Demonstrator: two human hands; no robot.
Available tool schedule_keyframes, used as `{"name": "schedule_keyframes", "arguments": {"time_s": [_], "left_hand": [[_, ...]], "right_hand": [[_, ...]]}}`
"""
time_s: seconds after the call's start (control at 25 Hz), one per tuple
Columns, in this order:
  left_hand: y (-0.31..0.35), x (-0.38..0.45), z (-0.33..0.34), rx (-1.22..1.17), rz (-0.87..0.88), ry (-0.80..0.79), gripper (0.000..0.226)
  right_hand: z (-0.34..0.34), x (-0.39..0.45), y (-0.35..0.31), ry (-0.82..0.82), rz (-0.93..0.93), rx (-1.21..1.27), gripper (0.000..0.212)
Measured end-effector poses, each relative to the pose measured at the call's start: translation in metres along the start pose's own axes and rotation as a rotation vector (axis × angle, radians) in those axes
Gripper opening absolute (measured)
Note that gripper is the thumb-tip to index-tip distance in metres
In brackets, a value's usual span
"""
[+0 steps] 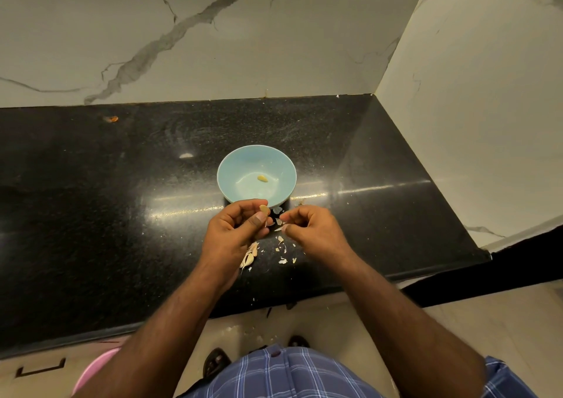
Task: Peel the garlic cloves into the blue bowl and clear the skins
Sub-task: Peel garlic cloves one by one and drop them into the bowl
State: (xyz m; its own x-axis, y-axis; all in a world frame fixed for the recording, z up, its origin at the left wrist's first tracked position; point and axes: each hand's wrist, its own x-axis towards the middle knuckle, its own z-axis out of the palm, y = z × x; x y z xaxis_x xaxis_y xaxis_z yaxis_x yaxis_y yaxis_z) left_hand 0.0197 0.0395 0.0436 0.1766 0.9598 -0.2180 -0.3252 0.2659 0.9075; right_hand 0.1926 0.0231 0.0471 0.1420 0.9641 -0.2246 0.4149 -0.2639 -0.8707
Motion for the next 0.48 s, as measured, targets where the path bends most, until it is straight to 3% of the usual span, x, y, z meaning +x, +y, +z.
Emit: {"name": "schedule_keyframes", "arguments": {"time_s": [0.24, 0.48], "left_hand": [[-0.002, -0.001, 0.002, -0.027, -0.123, -0.019, 0.02], [-0.001, -0.003, 0.001, 0.034, -0.083, -0.004, 0.014]], "right_hand": [[-0.018, -0.002, 0.005, -0.005, -0.058, -0.198, 0.012], [-0.023, -0.002, 0.001, 0.07, -0.141, -0.125, 0.011]]}}
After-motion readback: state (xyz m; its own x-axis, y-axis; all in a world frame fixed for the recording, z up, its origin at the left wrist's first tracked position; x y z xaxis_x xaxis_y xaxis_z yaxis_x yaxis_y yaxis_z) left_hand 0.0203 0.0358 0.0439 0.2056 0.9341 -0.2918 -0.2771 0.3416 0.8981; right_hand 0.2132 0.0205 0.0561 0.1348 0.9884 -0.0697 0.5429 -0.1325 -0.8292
